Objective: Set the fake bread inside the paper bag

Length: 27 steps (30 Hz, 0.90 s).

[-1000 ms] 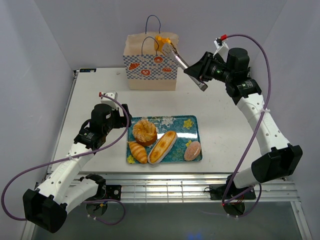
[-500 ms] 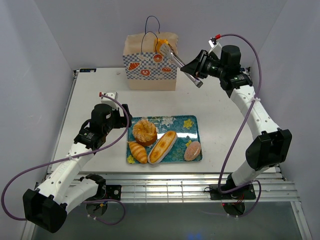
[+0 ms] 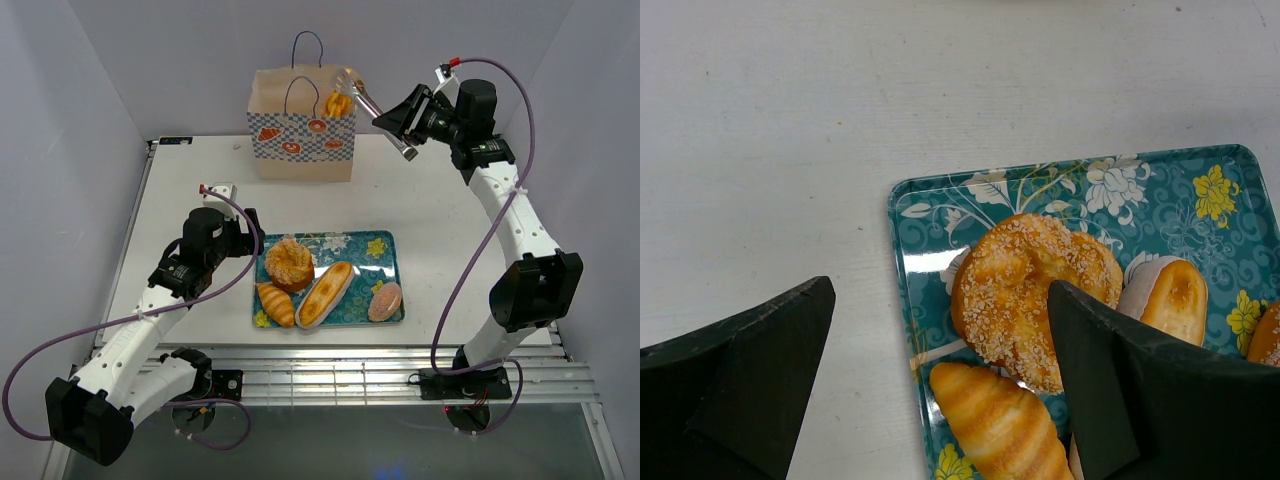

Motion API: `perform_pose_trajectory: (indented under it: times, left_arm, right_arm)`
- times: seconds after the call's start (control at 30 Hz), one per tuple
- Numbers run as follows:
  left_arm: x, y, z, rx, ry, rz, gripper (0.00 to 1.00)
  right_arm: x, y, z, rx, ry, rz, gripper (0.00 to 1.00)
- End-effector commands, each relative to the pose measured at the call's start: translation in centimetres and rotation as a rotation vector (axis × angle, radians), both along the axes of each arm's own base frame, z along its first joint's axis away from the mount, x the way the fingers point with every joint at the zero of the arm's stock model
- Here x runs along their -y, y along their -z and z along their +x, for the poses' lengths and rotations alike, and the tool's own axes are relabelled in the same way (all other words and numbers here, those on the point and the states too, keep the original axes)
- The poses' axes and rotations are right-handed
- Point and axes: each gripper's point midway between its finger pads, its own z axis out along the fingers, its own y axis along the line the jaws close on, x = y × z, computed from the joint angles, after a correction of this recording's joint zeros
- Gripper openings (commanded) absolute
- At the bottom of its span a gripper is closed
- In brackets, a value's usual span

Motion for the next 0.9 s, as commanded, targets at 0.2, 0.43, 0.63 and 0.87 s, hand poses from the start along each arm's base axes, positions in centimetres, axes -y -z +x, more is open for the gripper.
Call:
perform_pose_trajectory:
  times: [0.2,0.43,0.63,0.87]
  left_arm:
    - [0.4,-1.9,0.4,0.042,0.014,-0.013,0.98]
    - [0.4,-1.9,0.3,0.042,0.014,-0.013,0.98]
    - [0.3,-2.0,0.3,0.049,0.010,-0.011,0.98]
    - [0.5,-2.3,0.1,0.062,0.025,-0.017,0.98]
  right_arm:
    - [0.6,-4.3,0.6,0.110,-0.027,0.048,0.49]
    - [1.1,-6.5,-2.0,0.187,-0.043,0.028,0.49]
    - [3.2,-3.1,-6.9,0.208,0.028,-0.063,0.48]
    - [5.1,3.2,-14.4,0.215,0.075,-0.163,0.48]
